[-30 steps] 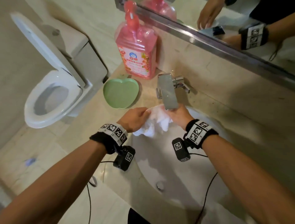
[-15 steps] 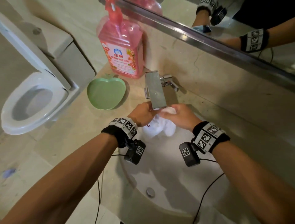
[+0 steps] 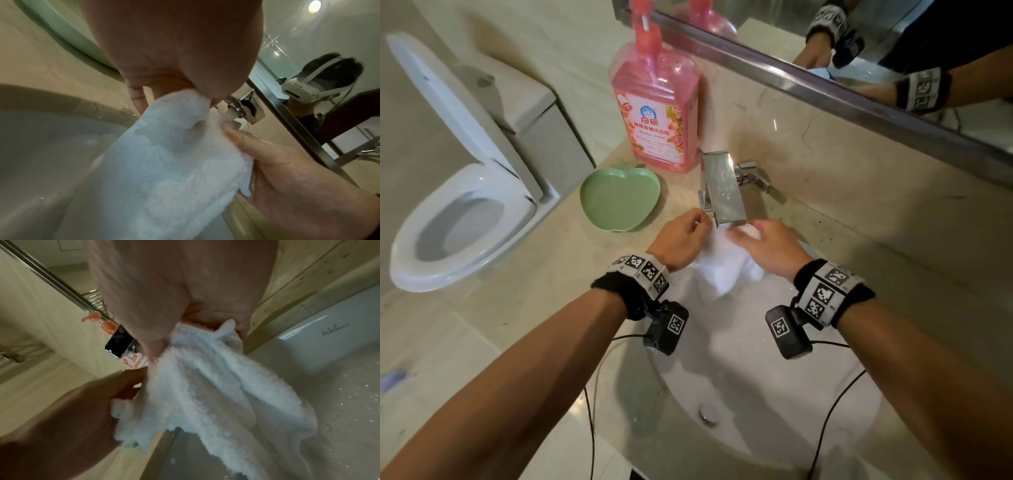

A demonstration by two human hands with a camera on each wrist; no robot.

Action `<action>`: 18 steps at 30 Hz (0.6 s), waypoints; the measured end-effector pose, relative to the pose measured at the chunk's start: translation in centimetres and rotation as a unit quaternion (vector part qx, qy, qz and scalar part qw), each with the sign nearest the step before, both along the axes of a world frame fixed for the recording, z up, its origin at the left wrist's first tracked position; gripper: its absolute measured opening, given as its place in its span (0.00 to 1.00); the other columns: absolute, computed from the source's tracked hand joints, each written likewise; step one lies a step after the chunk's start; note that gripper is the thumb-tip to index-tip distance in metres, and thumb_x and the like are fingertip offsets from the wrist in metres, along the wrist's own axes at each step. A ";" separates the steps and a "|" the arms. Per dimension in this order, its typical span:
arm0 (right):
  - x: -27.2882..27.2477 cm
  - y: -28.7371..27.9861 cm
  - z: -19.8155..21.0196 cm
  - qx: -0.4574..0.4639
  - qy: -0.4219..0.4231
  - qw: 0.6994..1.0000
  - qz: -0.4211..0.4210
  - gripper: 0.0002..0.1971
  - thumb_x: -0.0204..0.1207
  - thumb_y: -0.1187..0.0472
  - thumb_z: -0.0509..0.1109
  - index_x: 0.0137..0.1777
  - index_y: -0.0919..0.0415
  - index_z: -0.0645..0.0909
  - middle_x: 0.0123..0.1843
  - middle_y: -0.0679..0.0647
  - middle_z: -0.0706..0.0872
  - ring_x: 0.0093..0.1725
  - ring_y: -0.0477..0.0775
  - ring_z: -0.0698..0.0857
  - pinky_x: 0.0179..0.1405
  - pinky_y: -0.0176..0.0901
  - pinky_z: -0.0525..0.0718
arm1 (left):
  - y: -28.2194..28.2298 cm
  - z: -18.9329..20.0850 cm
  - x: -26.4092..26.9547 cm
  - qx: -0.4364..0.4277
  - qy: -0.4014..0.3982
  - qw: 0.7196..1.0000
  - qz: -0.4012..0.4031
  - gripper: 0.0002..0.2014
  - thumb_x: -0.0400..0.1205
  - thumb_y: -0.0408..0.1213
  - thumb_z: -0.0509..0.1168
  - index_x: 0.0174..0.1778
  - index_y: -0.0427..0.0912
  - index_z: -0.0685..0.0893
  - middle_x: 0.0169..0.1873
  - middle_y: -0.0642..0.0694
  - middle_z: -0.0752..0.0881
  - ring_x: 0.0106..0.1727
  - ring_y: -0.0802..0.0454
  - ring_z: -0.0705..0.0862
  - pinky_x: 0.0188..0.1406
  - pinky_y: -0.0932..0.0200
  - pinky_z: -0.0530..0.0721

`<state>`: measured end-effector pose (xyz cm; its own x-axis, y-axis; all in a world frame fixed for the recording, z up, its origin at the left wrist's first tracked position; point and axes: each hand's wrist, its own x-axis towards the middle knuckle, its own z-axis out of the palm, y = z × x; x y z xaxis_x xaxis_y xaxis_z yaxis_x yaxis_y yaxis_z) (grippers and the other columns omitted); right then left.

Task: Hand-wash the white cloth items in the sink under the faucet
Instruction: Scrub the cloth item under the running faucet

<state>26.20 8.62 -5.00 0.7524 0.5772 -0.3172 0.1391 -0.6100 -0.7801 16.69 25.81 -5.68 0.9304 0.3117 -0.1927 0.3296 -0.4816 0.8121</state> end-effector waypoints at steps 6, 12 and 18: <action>0.6 -0.8 1.5 0.060 0.020 0.992 -0.109 0.22 0.83 0.41 0.67 0.54 0.63 0.86 0.41 0.55 0.88 0.39 0.52 0.85 0.30 0.34 0.77 | 0.1 -0.8 0.0 -0.059 0.097 0.987 -0.115 0.06 0.82 0.40 0.68 0.41 0.52 0.78 0.40 0.43 0.85 0.43 0.51 0.83 0.49 0.55 0.78; 0.0 -2.0 1.2 0.063 0.040 0.992 -0.097 0.06 0.83 0.58 0.69 0.55 0.53 0.87 0.53 0.57 0.92 0.44 0.48 0.86 0.39 0.32 0.81 | -1.5 -0.9 1.6 -0.069 0.043 0.995 -0.056 0.15 0.88 0.35 0.56 0.68 0.37 0.80 0.61 0.38 0.86 0.63 0.40 0.83 0.67 0.45 0.80; 0.0 -1.9 -0.2 -0.001 0.047 0.997 -0.055 0.11 0.79 0.61 0.72 0.59 0.61 0.79 0.53 0.59 0.88 0.44 0.53 0.85 0.37 0.42 0.80 | -2.3 -1.0 2.8 -0.090 0.021 0.994 -0.064 0.15 0.87 0.47 0.63 0.55 0.38 0.86 0.43 0.43 0.90 0.43 0.48 0.87 0.44 0.54 0.84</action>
<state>26.16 6.72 -5.22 0.7785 0.4922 -0.3895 -0.0018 -0.6187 -0.7856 19.51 23.47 -6.66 0.9501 0.1484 -0.2743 0.3106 -0.3707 0.8753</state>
